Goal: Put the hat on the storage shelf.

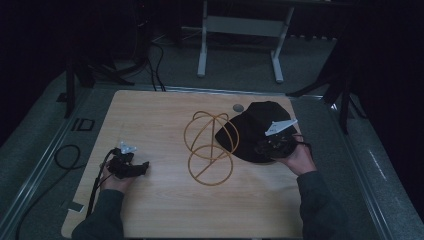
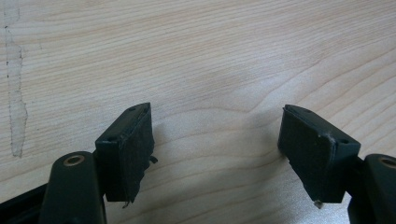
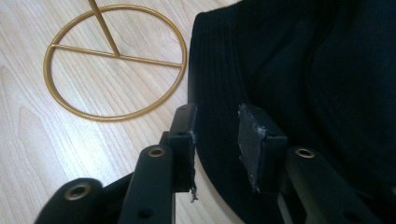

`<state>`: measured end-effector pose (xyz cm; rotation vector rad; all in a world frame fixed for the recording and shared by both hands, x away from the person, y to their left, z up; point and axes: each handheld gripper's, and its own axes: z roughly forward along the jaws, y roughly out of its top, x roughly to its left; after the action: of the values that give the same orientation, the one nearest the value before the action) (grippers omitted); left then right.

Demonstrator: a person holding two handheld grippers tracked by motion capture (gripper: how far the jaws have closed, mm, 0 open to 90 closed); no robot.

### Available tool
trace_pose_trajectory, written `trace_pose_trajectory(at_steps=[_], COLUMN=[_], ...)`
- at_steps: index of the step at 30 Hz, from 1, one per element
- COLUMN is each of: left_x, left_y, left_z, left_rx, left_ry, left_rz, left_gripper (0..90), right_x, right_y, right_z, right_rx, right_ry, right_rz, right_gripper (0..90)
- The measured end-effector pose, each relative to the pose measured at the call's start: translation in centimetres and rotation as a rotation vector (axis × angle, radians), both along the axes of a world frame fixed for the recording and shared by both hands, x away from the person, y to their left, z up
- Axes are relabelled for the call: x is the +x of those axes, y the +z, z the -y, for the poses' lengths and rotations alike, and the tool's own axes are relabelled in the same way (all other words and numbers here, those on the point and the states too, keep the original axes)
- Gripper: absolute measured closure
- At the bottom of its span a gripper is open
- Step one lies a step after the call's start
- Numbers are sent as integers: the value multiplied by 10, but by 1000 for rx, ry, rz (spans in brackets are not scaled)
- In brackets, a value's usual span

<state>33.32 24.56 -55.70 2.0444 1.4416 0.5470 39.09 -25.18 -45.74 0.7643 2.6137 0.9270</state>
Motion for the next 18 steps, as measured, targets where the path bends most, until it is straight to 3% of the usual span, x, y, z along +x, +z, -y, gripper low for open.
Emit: trace_pose_trajectory(at_steps=[8, 18], left_x=[0, 0], left_y=[0, 0], left_z=[0, 1], left_rx=[1, 3], left_ry=[2, 3], left_rz=[-1, -3], left_gripper=[269, 269], right_x=[12, 30], right_y=[21, 41], right_z=[-8, -21], right_rx=[-1, -57], right_ry=[37, 61], right_rz=[-20, -22], right_gripper=[644, 619])
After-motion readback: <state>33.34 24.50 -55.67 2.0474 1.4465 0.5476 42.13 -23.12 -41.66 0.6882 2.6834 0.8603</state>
